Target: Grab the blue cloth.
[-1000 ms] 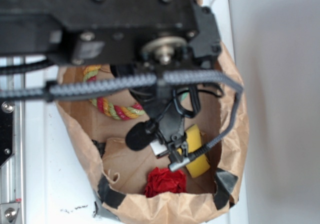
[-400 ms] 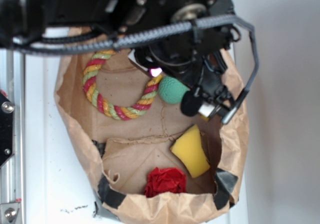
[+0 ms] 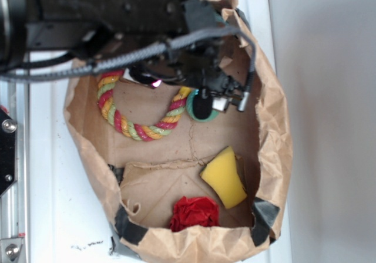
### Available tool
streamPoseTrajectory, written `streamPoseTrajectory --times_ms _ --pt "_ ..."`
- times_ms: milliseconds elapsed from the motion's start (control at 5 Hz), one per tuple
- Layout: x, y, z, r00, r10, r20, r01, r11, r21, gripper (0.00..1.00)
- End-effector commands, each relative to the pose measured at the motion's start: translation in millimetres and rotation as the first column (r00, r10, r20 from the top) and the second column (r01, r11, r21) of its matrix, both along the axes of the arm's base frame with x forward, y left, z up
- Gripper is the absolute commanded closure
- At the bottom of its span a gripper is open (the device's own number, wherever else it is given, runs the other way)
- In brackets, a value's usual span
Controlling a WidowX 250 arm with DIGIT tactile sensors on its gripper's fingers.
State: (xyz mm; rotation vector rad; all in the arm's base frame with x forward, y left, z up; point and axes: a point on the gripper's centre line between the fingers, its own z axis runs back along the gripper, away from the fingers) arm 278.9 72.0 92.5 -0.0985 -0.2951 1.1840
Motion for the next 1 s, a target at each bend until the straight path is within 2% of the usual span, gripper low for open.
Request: streamPoseTrajectory --times_ms 0,200,400,800 --pt "9 14 -13 0.998 -0.045 0.036 0.04 0.992 0.12 0.0" --pt "11 14 -20 0.996 -0.088 0.021 0.083 0.982 0.17 0.0" --pt "13 20 -25 0.999 -0.042 -0.013 0.043 0.982 0.184 0.0" --pt "13 20 -25 0.999 -0.042 -0.013 0.043 0.982 0.184 0.0"
